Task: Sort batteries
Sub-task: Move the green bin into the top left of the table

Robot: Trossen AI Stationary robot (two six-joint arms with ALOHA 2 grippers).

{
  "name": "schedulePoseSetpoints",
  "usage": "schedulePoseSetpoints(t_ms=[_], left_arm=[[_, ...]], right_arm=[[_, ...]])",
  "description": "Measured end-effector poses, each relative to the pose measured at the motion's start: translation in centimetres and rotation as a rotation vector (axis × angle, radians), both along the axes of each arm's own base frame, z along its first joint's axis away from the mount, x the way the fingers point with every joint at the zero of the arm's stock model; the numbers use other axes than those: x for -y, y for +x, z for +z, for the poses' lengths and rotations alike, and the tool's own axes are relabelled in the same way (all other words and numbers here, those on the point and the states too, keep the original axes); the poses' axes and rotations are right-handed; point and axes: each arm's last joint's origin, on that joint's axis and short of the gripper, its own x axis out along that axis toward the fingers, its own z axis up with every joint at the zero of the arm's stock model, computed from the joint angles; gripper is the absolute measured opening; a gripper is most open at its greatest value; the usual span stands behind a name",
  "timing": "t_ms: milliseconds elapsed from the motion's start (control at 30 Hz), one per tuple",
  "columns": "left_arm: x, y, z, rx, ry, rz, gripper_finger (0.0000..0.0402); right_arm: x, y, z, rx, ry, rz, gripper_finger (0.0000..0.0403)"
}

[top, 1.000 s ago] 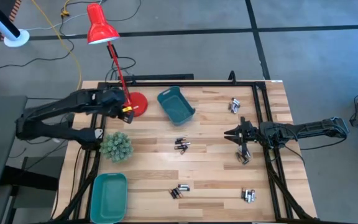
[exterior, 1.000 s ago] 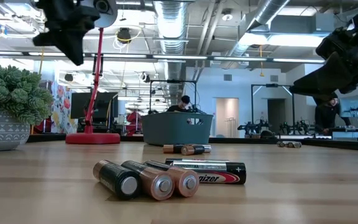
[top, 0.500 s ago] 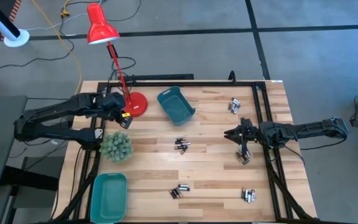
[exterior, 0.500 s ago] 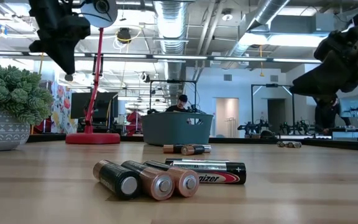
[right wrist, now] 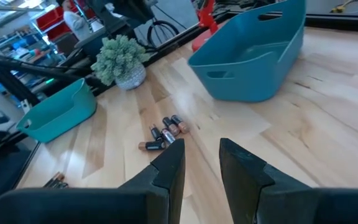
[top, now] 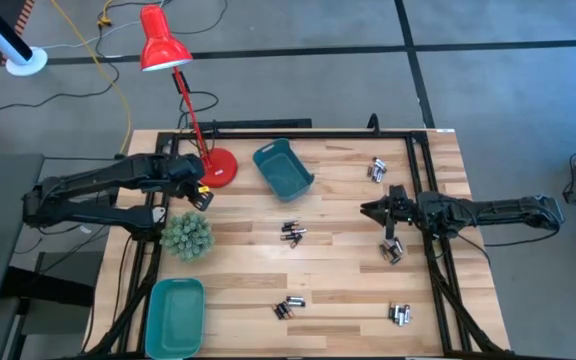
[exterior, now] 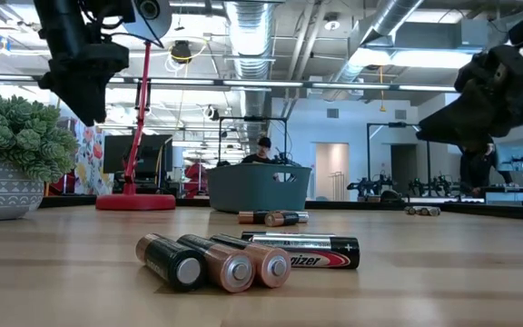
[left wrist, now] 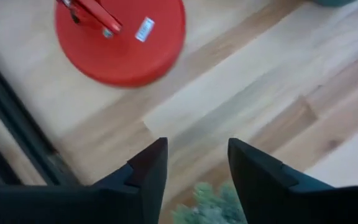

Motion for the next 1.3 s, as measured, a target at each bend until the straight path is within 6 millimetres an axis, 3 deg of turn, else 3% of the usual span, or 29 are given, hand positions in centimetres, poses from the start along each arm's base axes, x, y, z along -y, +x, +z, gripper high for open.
schedulePoseSetpoints(t_ms=[233,433,767,1133,1300], left_arm=[[1.2,-2.1,2.9,0.091,-0.115,0.264,0.0157],[3.7,-3.5,3.6,0.119,-0.246,0.399,0.0155],[9.7,-0.8,2.8,0.161,-0.423,0.417,0.0155],[17.6,1.4,3.8,0.070,-0.378,0.489,0.0154],[20.1,2.4,4.2,0.014,-0.383,0.454,0.0154]], right_arm=[[0.5,-0.1,0.0,-0.004,-0.001,-0.044,0.0118],[0.6,-0.1,0.0,-0.005,-0.004,-0.057,0.0118],[0.6,-0.1,0.0,-0.036,-0.132,-0.026,0.0118],[0.6,-0.1,0.0,-0.038,-0.136,-0.025,0.0118],[0.6,-0.1,-0.1,-0.040,-0.136,-0.025,0.0118]])
